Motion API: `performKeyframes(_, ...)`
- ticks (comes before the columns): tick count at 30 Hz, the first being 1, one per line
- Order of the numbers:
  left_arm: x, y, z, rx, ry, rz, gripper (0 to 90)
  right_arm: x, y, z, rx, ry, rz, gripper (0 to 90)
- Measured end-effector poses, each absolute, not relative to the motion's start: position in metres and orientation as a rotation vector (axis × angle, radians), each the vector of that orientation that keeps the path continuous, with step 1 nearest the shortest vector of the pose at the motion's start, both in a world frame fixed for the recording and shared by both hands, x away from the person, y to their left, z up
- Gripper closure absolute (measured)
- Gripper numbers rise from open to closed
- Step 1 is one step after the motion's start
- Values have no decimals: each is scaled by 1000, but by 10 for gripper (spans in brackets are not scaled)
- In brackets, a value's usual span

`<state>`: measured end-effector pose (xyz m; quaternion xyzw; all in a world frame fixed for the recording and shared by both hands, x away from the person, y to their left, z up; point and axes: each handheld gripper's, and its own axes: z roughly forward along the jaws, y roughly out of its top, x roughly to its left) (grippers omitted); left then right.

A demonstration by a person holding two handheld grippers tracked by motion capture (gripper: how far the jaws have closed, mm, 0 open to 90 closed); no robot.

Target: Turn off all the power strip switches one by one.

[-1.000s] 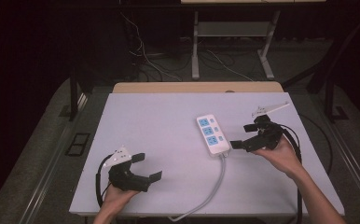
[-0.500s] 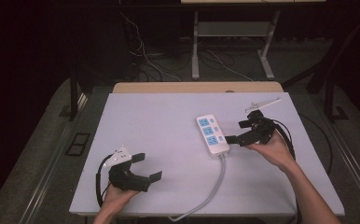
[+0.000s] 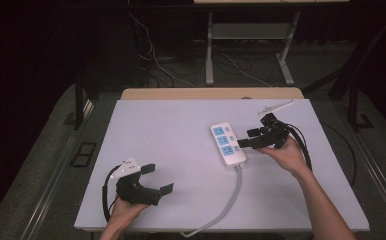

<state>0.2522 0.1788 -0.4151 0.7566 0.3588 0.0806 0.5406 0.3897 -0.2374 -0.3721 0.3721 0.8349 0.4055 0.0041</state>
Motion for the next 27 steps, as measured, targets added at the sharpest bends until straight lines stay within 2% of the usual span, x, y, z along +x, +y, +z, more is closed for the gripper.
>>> performKeyframes(3,252,179,-415,1798,853,192,0,392,-237,-375,1158,2624,1260,399)
performKeyframes(12,252,180,-415,1796,852,192,0,396,-235,-382,1115,2654,1256,750)
performKeyframes(17,252,179,-415,1797,852,191,0,397,-232,-385,1098,2680,1254,885)
performKeyframes(27,253,180,-415,1800,851,193,0,401,-222,-397,1078,2726,1222,896)
